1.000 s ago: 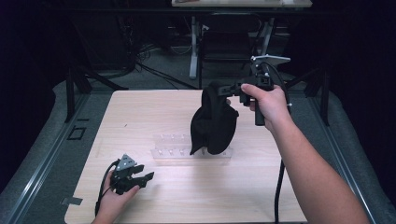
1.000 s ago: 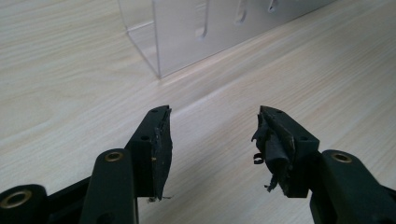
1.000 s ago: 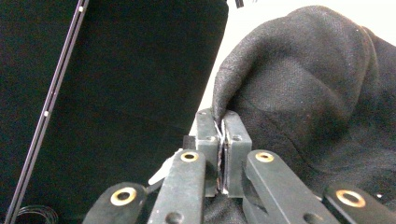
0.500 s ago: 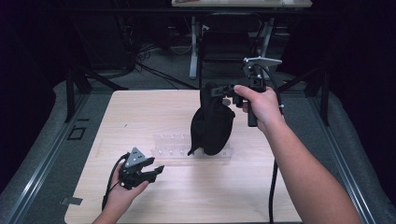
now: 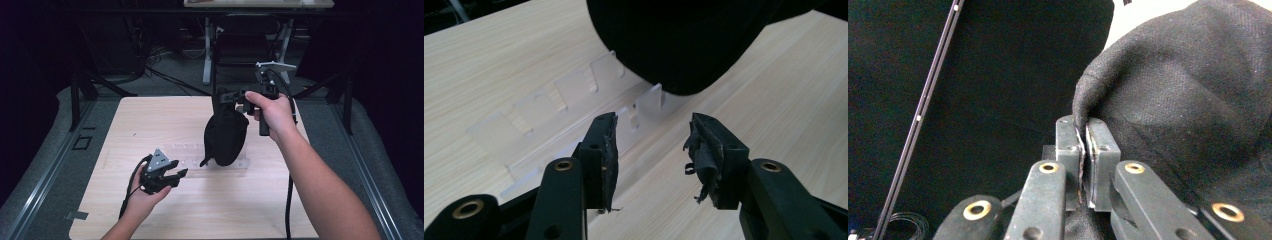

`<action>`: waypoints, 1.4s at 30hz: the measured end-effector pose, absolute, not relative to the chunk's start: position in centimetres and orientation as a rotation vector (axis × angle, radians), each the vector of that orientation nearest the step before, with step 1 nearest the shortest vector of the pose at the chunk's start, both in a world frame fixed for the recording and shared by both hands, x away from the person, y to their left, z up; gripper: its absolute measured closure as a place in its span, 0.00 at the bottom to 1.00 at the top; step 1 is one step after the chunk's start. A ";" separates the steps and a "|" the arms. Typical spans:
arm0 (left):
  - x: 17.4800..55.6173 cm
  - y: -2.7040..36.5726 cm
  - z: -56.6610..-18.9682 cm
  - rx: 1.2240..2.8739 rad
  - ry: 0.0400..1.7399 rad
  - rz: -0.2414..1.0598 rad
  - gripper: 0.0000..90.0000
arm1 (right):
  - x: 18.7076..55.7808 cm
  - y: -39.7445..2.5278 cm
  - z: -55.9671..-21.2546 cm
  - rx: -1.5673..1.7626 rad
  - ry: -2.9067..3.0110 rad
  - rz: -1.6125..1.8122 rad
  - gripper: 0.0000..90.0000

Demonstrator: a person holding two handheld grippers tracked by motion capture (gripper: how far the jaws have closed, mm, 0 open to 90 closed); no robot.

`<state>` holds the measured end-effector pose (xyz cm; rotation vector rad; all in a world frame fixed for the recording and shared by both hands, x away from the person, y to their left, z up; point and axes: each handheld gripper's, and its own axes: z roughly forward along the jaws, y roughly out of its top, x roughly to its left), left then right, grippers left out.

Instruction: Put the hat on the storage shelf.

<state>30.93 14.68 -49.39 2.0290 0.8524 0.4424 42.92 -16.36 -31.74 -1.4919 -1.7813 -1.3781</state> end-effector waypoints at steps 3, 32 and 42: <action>31.1 14.0 -48.9 2.018 0.835 0.442 0.64 | 43.0 -16.2 -31.8 -1.485 -1.778 -1.384 0.96; 30.2 10.4 -46.1 2.047 0.694 0.492 0.79 | 43.0 -15.2 -32.0 -1.462 -1.772 -1.406 0.95; 30.5 9.0 -46.2 2.074 0.677 0.534 0.91 | 42.9 -14.7 -32.0 -1.441 -1.780 -1.409 0.93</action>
